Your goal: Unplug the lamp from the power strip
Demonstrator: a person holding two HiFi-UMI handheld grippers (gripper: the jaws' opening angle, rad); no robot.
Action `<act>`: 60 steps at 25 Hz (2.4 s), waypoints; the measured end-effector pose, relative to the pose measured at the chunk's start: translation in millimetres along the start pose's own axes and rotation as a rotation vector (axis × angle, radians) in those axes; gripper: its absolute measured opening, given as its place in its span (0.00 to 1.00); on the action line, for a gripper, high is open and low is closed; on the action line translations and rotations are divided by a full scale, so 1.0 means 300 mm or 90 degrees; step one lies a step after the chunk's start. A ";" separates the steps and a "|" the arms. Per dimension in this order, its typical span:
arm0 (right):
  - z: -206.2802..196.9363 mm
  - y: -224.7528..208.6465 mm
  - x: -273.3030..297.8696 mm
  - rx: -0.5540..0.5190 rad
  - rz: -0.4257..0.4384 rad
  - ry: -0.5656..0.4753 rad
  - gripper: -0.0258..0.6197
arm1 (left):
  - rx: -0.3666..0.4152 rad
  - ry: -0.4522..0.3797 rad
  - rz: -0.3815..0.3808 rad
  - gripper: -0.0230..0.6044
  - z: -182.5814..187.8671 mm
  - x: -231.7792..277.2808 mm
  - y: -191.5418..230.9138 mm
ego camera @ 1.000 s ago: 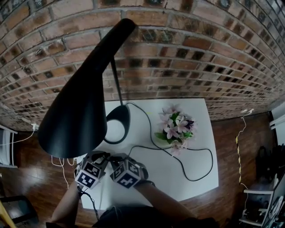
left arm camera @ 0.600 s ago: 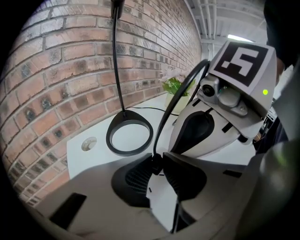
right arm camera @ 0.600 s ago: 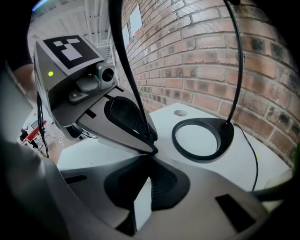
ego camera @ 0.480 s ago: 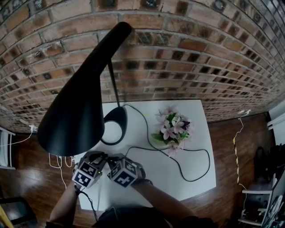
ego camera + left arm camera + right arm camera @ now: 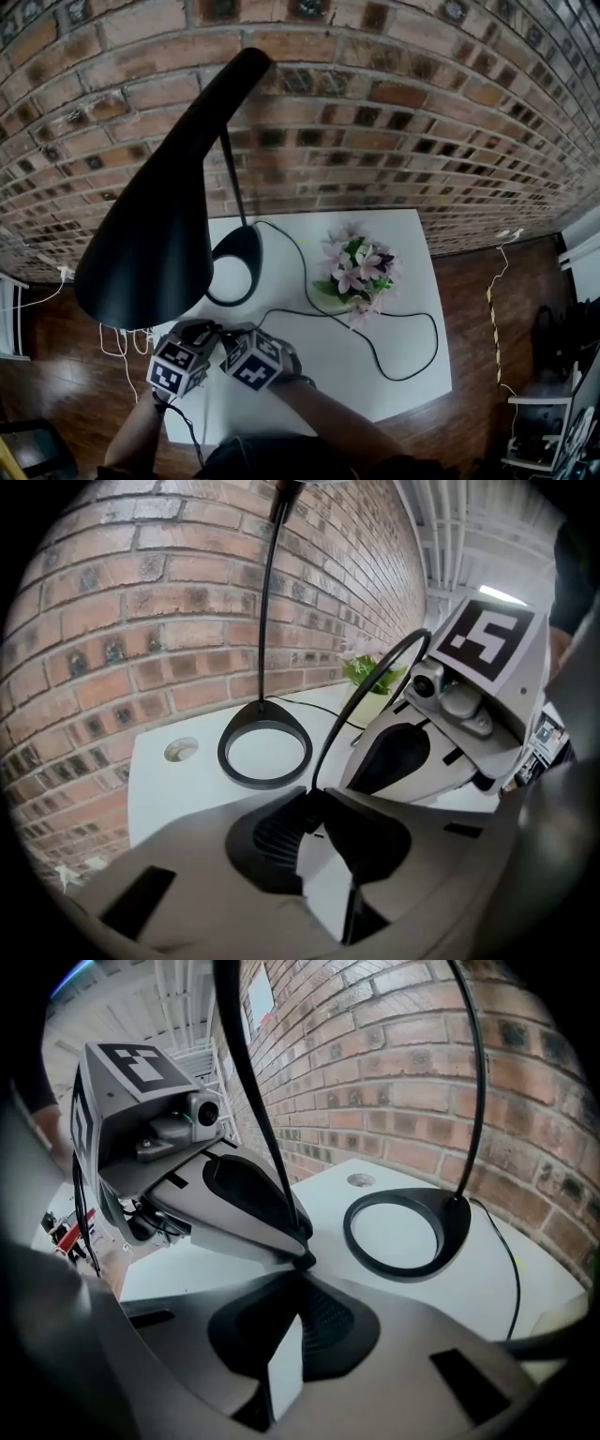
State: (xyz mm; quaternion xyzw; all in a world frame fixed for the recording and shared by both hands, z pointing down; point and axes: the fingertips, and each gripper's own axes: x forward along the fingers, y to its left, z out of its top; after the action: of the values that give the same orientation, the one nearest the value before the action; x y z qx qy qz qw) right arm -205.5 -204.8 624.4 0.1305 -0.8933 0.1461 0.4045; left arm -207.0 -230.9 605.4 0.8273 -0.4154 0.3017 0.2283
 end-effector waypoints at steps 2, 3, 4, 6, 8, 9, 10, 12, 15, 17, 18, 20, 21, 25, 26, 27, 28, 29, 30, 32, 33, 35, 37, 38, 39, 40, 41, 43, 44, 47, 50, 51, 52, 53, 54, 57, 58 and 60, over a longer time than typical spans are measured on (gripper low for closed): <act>0.000 0.002 0.000 0.000 0.002 0.003 0.02 | -0.019 -0.010 0.009 0.16 -0.012 0.002 0.016; 0.000 0.003 0.001 0.000 0.003 0.003 0.02 | -0.027 -0.016 0.013 0.16 -0.013 0.003 0.023; 0.001 0.002 0.001 0.000 0.003 0.003 0.02 | -0.034 -0.021 0.014 0.16 -0.011 0.002 0.025; 0.002 0.001 0.001 0.000 0.004 0.003 0.02 | -0.040 -0.025 0.014 0.16 -0.005 -0.001 0.026; 0.002 0.000 0.001 0.001 0.006 0.004 0.02 | -0.036 -0.023 0.015 0.16 -0.008 -0.002 0.026; 0.001 0.001 0.001 0.000 0.007 0.005 0.02 | -0.033 -0.021 0.015 0.16 -0.011 -0.001 0.025; 0.000 0.001 0.001 0.000 0.007 0.006 0.02 | -0.031 -0.019 0.014 0.16 -0.013 0.000 0.024; 0.000 0.001 0.002 0.000 0.009 0.006 0.02 | -0.032 -0.017 0.013 0.16 -0.017 0.001 0.024; 0.003 0.003 0.001 0.007 0.013 0.007 0.02 | -0.031 -0.010 0.014 0.16 -0.019 -0.002 0.023; 0.003 0.003 0.000 0.009 0.014 0.008 0.02 | -0.024 -0.012 0.014 0.16 -0.013 -0.002 0.021; 0.003 0.002 0.000 0.009 0.014 0.008 0.02 | -0.022 -0.014 0.014 0.16 -0.011 -0.002 0.021; 0.002 0.002 0.002 0.009 0.012 0.008 0.02 | -0.021 -0.014 0.014 0.16 -0.011 -0.005 0.019; 0.002 0.001 0.004 0.008 0.012 0.009 0.02 | -0.019 -0.010 0.013 0.16 -0.013 -0.007 0.017; 0.001 -0.001 0.003 0.008 0.015 0.011 0.02 | -0.004 -0.012 0.006 0.16 0.000 -0.005 0.005; 0.000 -0.003 0.003 0.008 0.014 0.011 0.02 | -0.005 -0.015 0.005 0.16 0.007 -0.005 0.000; -0.001 -0.005 0.004 0.008 0.013 0.011 0.02 | -0.007 -0.016 0.005 0.16 0.010 -0.005 -0.004; -0.002 -0.005 0.005 0.008 0.013 0.010 0.02 | -0.008 -0.017 0.006 0.16 0.011 -0.006 -0.005; -0.001 -0.004 0.004 0.010 0.014 0.010 0.02 | -0.009 -0.018 0.007 0.16 0.011 -0.007 -0.005; 0.000 -0.002 0.003 0.014 0.017 0.008 0.02 | -0.008 -0.019 0.008 0.16 0.011 -0.008 -0.005; 0.000 -0.004 0.003 0.022 0.022 0.008 0.02 | -0.002 -0.022 0.007 0.16 0.013 -0.010 -0.004; 0.001 -0.005 0.004 0.023 0.024 0.009 0.02 | 0.004 -0.023 0.004 0.16 0.014 -0.010 -0.004; 0.005 -0.007 0.006 0.023 0.028 0.012 0.02 | 0.030 -0.018 -0.002 0.16 0.014 -0.008 -0.004; 0.007 -0.007 0.006 0.024 0.030 0.013 0.02 | 0.064 -0.002 -0.008 0.16 0.012 -0.004 -0.010; 0.006 -0.007 0.006 0.024 0.029 0.014 0.02 | 0.077 0.008 -0.011 0.16 0.011 -0.001 -0.012; 0.006 -0.007 0.006 0.021 0.028 0.016 0.02 | 0.088 0.016 -0.013 0.16 0.013 0.001 -0.013; 0.006 -0.007 0.006 0.016 0.025 0.019 0.02 | 0.101 0.023 -0.013 0.16 0.015 0.004 -0.015; 0.006 -0.007 0.007 0.011 0.023 0.021 0.02 | 0.111 0.027 -0.011 0.16 0.017 0.005 -0.017; 0.005 -0.003 0.009 0.003 0.022 0.027 0.02 | 0.092 0.018 -0.006 0.16 0.018 0.002 -0.016; 0.004 0.000 0.010 0.001 0.022 0.028 0.02 | 0.066 0.008 -0.003 0.16 0.016 -0.003 -0.012; 0.006 0.002 0.013 -0.001 0.023 0.029 0.02 | 0.034 -0.012 0.009 0.16 0.014 -0.013 -0.005; 0.009 0.000 0.013 -0.003 0.024 0.026 0.02 | 0.053 -0.015 0.012 0.16 0.009 -0.018 -0.009; 0.009 0.001 0.014 -0.007 0.023 0.026 0.02 | 0.065 -0.016 0.015 0.16 0.006 -0.020 -0.010; 0.008 0.003 0.015 -0.010 0.022 0.026 0.02 | 0.077 -0.017 0.017 0.16 0.004 -0.023 -0.012; 0.008 0.005 0.016 -0.013 0.021 0.026 0.02 | 0.086 -0.019 0.016 0.16 0.002 -0.026 -0.014; 0.008 0.005 0.016 -0.014 0.021 0.026 0.02 | 0.093 -0.020 0.015 0.16 0.001 -0.028 -0.015; 0.009 0.003 0.017 -0.017 0.022 0.029 0.02 | 0.109 -0.019 0.008 0.16 0.001 -0.028 -0.015; 0.010 0.004 0.017 -0.017 0.023 0.029 0.02 | 0.101 -0.019 0.005 0.16 0.000 -0.028 -0.014; 0.011 0.006 0.017 -0.017 0.023 0.028 0.02 | 0.071 -0.021 0.008 0.16 0.000 -0.029 -0.008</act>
State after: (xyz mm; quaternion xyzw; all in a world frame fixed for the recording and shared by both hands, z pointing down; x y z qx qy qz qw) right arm -211.9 -205.1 625.9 0.1056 -0.8884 0.1443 0.4229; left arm -209.2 -224.7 599.2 0.8408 -0.4071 0.3120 0.1732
